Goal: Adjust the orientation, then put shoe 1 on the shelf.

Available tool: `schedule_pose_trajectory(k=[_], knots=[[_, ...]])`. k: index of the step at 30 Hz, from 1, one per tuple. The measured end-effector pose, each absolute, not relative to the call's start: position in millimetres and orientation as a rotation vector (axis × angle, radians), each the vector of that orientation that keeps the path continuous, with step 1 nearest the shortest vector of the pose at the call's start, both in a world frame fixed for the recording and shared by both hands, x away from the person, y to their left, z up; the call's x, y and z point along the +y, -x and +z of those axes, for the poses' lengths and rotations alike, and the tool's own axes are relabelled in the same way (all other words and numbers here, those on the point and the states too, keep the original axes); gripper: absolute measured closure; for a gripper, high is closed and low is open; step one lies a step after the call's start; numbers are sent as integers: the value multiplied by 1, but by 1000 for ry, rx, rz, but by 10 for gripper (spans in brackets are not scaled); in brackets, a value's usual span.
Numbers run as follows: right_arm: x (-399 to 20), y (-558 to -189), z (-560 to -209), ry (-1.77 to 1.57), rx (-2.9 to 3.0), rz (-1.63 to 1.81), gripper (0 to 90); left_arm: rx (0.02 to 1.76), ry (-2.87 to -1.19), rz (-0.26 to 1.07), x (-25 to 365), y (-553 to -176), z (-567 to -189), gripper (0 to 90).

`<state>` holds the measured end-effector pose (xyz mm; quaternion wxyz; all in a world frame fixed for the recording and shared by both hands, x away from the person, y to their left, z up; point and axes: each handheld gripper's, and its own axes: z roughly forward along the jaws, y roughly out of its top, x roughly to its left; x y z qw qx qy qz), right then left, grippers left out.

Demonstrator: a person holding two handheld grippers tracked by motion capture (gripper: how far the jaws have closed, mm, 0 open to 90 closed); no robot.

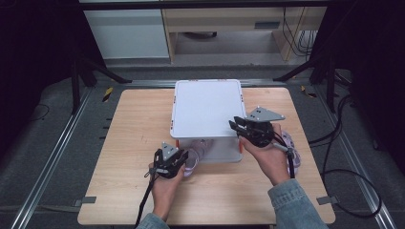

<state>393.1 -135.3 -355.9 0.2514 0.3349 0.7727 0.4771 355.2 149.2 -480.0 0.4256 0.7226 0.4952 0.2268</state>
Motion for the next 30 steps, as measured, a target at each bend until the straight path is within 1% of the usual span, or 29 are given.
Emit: schedule_pose_trajectory(k=[5, 7, 8, 10, 12, 13, 17, 22, 26, 28, 29, 30], knots=[[-133, -398, -359, -915, 2112, 1286, 724, 1245, -1821, 553, 147, -359, -485, 760], [-131, -400, -362, -918, 2123, 1278, 706, 1237, -1824, 545, 146, -359, -486, 736], [-131, -401, -362, -918, 2127, 1273, 698, 1229, -1820, 541, 147, -359, -486, 718], [-128, -403, -365, -924, 2139, 1264, 676, 1221, -1809, 524, 147, -359, -485, 626], [-126, -405, -366, -928, 2146, 1258, 658, 1188, -1815, 548, 149, -357, -481, 609], [-125, -406, -367, -932, 2148, 1254, 652, 1177, -1819, 537, 150, -356, -480, 587], [-125, -409, -369, -946, 2148, 1258, 647, 1127, -1834, 561, 151, -350, -474, 536], [-125, -410, -370, -956, 2147, 1268, 643, 1075, -1827, 580, 156, -342, -462, 535], [-129, -411, -371, -973, 2152, 1287, 643, 1049, -1863, 588, 170, -328, -458, 593], [-129, -410, -370, -971, 2153, 1284, 644, 1047, -1877, 601, 180, -319, -460, 598], [-129, -410, -370, -970, 2153, 1282, 645, 1056, -1894, 611, 184, -316, -461, 611], [-129, -409, -370, -966, 2153, 1277, 646, 1075, -1874, 620, 192, -311, -463, 629]])
